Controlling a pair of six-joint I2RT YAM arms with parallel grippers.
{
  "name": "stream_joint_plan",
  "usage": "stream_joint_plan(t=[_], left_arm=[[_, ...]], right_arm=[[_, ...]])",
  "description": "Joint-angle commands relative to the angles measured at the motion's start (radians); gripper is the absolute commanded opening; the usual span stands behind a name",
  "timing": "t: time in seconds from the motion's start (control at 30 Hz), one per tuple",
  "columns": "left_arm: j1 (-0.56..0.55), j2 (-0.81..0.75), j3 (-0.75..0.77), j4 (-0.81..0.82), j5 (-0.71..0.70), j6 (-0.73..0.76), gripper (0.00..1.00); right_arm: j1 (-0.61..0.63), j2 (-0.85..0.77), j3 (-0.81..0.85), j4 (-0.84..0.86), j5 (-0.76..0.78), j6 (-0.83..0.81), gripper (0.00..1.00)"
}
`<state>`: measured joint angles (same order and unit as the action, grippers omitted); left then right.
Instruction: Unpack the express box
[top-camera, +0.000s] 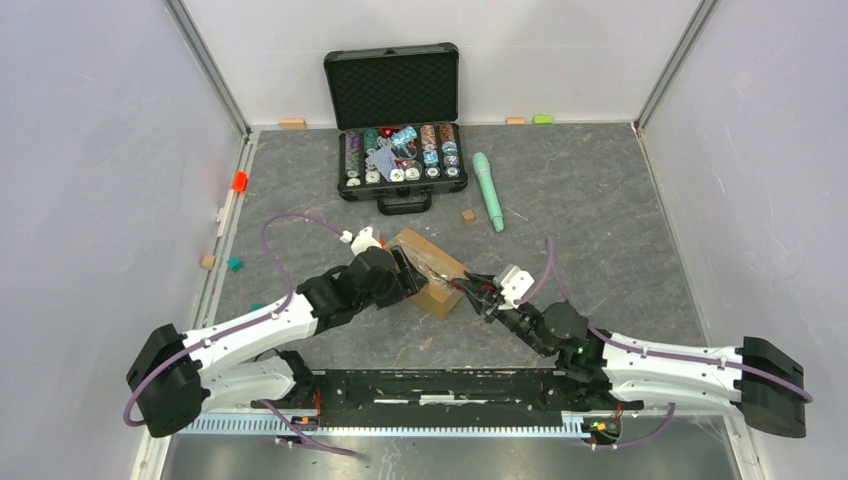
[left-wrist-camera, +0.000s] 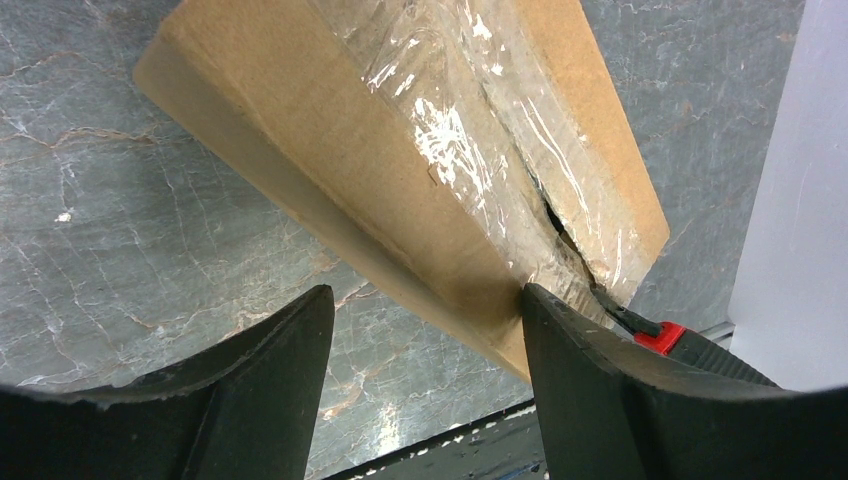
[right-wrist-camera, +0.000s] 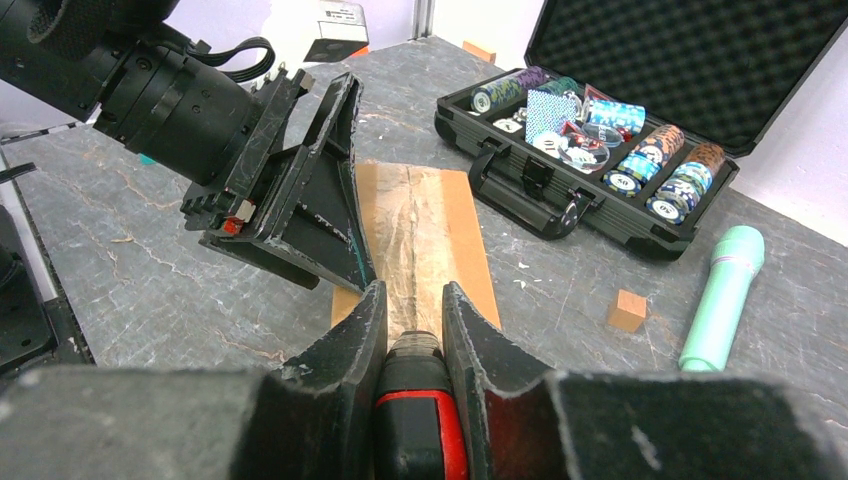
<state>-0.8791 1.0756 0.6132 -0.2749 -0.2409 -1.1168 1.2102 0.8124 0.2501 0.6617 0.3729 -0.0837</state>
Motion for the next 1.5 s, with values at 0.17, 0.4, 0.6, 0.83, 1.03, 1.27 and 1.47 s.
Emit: stream_joint_plan(t=[0.17, 0.4, 0.6, 0.83, 1.03, 1.27, 1.47], left_arm=[[0.018, 0.045, 0.009, -0.14, -0.038, 0.064, 0.75], [0.032, 0.025, 0.038, -0.165, -0.031, 0.097, 0.76], [0.032, -0.059, 0.139, -0.282, -0.069, 0.168, 0.79], [0.042, -0.049, 0.316, -0.443, -0.165, 0.327, 0.84], [0.164, 0.044, 0.411, -0.466, -0.232, 0.503, 0.83], [0.27, 0.137, 0.394, -0.337, -0.076, 0.6, 0.69], [0.306, 0.151, 0.306, -0.25, 0.032, 0.543, 0.61]], right_arm=[[0.0, 0.096, -0.077, -0.085, -0.001, 0.08, 0.0], [-0.001, 0.093, -0.092, -0.048, -0.011, 0.206, 0.0], [-0.019, 0.089, 0.053, -0.106, -0.146, 0.177, 0.0], [-0.035, 0.123, 0.19, -0.179, -0.173, 0.1, 0.0], [-0.035, 0.116, 0.236, -0.219, -0.155, 0.092, 0.0], [-0.036, 0.099, 0.295, -0.281, -0.135, 0.093, 0.0], [-0.035, 0.091, 0.368, -0.348, -0.094, 0.093, 0.0]])
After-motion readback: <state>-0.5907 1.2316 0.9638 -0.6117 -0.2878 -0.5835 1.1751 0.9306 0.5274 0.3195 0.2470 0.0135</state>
